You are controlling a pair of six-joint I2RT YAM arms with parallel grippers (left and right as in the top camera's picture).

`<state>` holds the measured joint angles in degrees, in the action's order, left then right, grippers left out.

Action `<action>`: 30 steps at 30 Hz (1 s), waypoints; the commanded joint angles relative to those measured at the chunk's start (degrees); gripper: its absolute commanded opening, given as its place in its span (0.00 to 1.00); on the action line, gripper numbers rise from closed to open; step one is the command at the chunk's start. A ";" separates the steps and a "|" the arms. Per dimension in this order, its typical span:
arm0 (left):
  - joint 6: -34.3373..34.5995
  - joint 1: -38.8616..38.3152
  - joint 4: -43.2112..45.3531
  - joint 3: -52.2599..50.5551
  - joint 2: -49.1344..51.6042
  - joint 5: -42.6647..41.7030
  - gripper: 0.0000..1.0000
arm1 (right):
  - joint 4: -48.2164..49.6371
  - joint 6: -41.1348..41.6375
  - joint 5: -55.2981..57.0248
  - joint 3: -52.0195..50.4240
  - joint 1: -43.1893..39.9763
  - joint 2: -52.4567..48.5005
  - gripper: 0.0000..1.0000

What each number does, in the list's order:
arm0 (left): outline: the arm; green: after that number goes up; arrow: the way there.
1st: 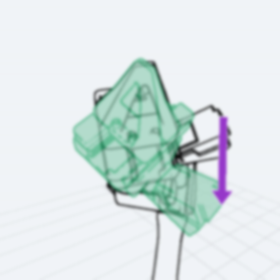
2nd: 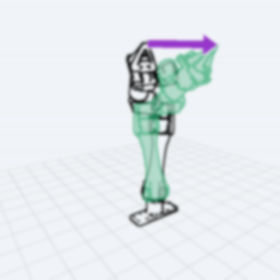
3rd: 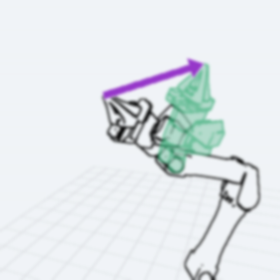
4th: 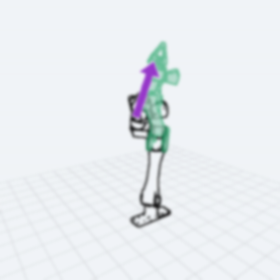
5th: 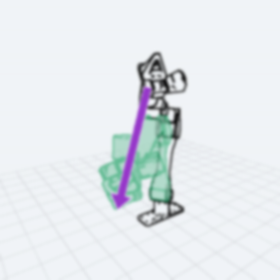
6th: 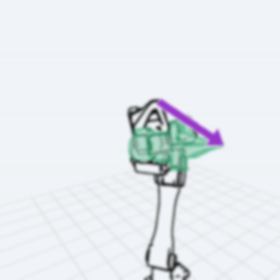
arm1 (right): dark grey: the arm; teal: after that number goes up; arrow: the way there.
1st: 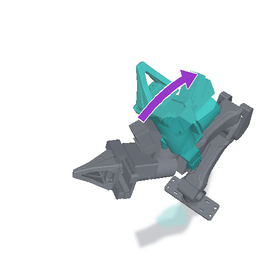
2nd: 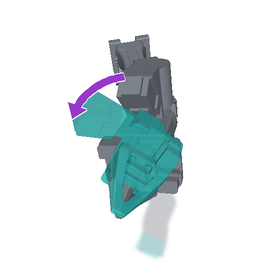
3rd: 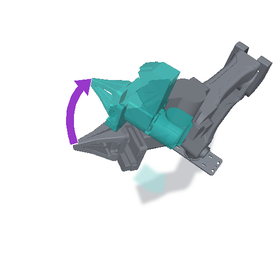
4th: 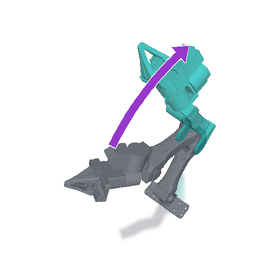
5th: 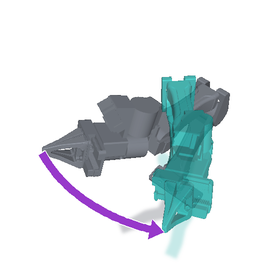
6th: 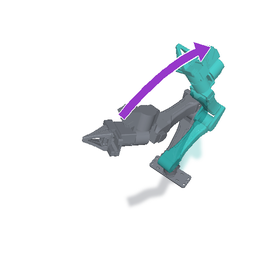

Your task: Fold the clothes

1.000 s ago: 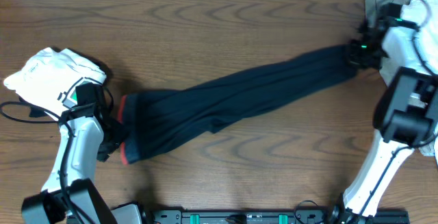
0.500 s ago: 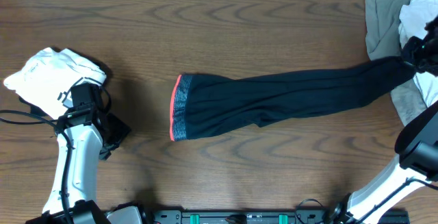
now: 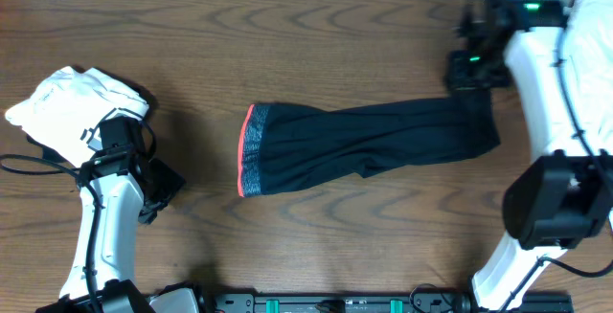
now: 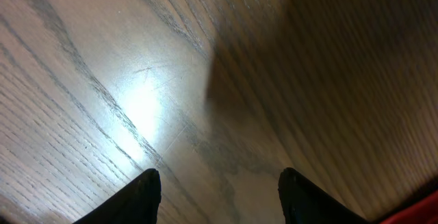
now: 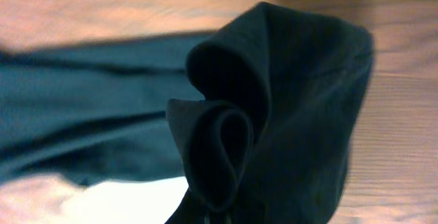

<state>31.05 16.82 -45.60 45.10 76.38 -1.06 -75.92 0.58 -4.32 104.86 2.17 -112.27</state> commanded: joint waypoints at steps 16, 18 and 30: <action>-1.90 0.09 -0.39 1.38 -0.52 0.15 0.58 | -3.26 1.07 5.75 -8.07 21.99 0.59 0.41; -1.90 0.09 -0.39 1.38 -0.52 0.15 0.58 | -3.54 1.05 5.77 -8.50 22.62 0.59 0.45; -3.67 0.09 -1.64 1.38 -0.52 -4.63 0.59 | -3.39 1.09 5.66 -8.63 21.35 0.59 0.46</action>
<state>29.50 16.82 -46.85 45.10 76.38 -2.46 -79.44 1.23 0.93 96.62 24.01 -112.27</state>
